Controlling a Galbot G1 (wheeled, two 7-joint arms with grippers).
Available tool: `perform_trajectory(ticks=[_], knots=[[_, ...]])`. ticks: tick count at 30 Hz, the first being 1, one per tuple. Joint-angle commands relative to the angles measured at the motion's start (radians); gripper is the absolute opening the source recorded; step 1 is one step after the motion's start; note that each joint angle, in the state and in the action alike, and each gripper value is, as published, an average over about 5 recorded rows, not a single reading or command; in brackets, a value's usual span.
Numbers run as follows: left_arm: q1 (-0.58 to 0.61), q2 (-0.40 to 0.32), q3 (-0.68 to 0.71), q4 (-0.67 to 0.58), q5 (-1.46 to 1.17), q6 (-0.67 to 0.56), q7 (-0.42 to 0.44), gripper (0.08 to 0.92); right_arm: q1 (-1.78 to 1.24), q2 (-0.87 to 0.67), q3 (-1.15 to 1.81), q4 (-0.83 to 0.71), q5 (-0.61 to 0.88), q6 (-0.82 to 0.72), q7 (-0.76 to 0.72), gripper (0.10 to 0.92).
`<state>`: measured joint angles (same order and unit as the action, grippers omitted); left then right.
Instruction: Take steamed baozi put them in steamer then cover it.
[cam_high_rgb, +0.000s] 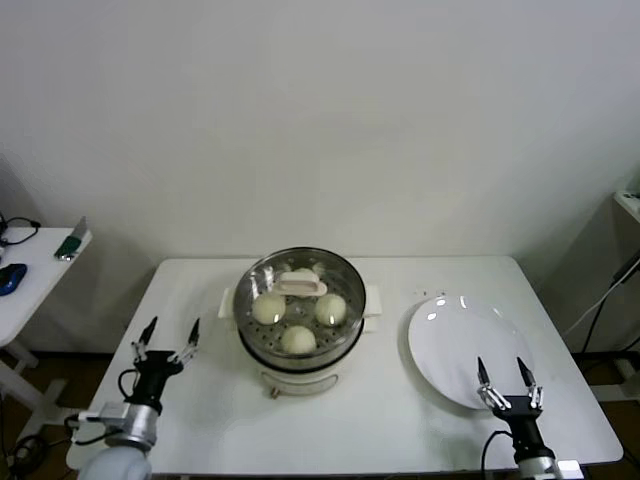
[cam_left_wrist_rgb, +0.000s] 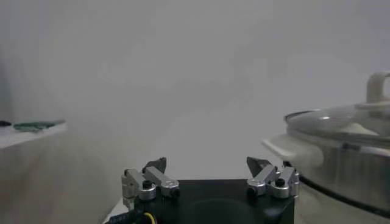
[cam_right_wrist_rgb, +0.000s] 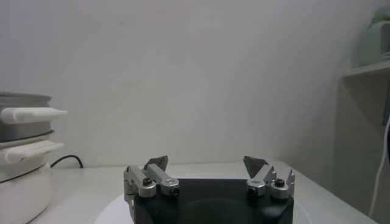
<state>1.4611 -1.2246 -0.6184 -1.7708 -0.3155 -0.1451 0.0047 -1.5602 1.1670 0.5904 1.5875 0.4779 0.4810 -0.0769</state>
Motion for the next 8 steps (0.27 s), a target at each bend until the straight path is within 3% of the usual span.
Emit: perform_trajectory(ticks=[1, 8], knots=[[0.001, 0.012, -0.012, 0.074, -0.06, -0.051, 0.011, 0.823, 0.0, 0.003, -0.001, 0.002, -0.006, 0.001, -0.002, 0.823], [0.002, 0.011, -0.004, 0.066, -0.05, -0.046, 0.011, 0.823, 0.0, 0.005, 0.001, 0.002, -0.005, 0.001, -0.001, 0.823]])
